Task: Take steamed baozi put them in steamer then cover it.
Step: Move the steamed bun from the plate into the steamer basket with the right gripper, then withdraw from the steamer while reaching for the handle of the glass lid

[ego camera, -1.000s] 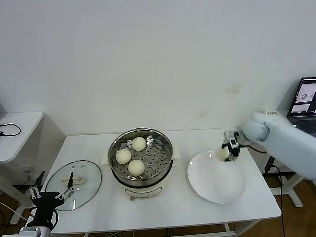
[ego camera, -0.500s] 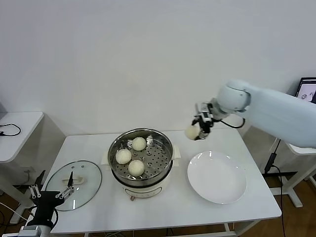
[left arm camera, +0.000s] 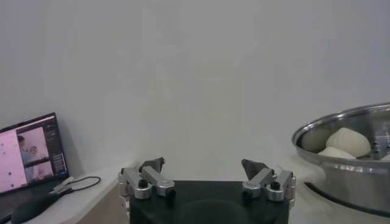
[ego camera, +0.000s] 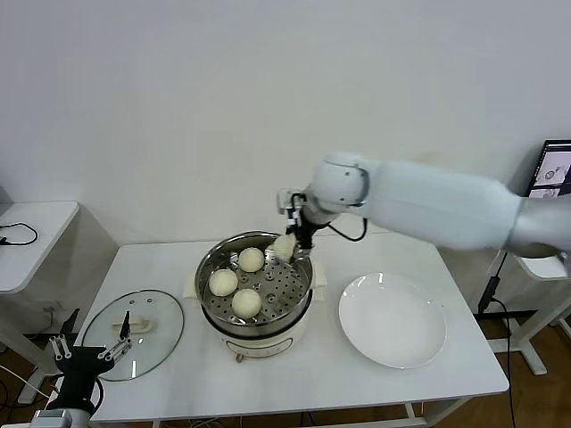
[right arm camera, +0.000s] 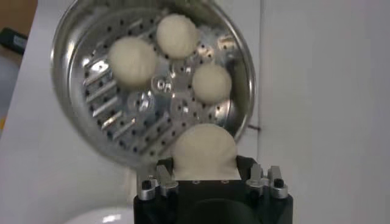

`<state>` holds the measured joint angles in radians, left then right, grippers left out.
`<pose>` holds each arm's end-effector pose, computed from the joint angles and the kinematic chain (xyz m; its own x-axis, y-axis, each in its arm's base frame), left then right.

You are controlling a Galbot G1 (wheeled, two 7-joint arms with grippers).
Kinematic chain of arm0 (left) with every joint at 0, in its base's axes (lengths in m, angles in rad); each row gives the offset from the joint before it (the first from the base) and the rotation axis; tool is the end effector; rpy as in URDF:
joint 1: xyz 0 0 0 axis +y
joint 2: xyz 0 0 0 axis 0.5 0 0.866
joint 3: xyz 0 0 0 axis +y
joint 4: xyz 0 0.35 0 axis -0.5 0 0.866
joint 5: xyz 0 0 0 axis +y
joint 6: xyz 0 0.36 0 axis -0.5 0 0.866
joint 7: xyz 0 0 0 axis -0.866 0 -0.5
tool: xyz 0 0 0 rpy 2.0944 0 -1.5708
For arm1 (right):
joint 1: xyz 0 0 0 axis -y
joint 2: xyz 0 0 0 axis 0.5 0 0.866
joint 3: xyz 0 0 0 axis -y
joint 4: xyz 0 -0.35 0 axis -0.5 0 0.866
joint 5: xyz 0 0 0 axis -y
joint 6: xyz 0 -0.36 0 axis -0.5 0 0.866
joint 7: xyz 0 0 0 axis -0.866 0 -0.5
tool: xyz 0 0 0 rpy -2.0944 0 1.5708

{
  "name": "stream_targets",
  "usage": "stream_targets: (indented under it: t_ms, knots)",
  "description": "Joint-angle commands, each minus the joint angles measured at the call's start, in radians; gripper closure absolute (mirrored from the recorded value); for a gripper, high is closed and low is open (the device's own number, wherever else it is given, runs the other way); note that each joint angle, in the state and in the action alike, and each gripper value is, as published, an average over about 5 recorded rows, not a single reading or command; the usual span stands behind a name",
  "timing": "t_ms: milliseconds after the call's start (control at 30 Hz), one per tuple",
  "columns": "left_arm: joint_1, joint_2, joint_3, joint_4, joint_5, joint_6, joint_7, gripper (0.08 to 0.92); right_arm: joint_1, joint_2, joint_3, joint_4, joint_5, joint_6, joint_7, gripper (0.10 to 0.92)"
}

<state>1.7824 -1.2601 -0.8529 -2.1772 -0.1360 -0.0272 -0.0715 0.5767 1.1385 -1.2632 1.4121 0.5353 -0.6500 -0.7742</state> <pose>0.1347 0.1354 -0.2683 -0.9903 -0.1383 0.0110 -0.1283 0.9430 0.3070 0.5182 0.1448 -0.0487 -0.2994 -0.2922 0.9083 -0.9297 -0.1247 -0.3466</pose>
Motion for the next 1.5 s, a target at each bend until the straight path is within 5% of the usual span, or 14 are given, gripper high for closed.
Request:
stream_targets:
  t_ms: [33, 933, 1267, 1500]
  knots:
    - [0.0, 0.001, -0.001, 0.004, -0.003, -0.001, -0.001, 0.177, -0.086, 0.14, -0.024, -0.076, 0.039, -0.078, 0.091, 0.383]
    - [-0.005, 0.002, -0.003, 0.019, -0.007, -0.003, 0.0, 0.177, -0.165, 0.154, 0.006, -0.136, -0.016, -0.077, 0.086, 0.38]
    - [-0.004, 0.0, -0.001, 0.014, -0.006, -0.003, 0.0, 0.177, -0.103, 0.085, 0.027, -0.078, -0.055, -0.074, 0.009, 0.212]
    - [-0.009, 0.005, -0.004, 0.014, -0.009, -0.003, -0.002, 0.177, -0.053, -0.068, 0.084, 0.075, -0.058, -0.071, 0.063, 0.203]
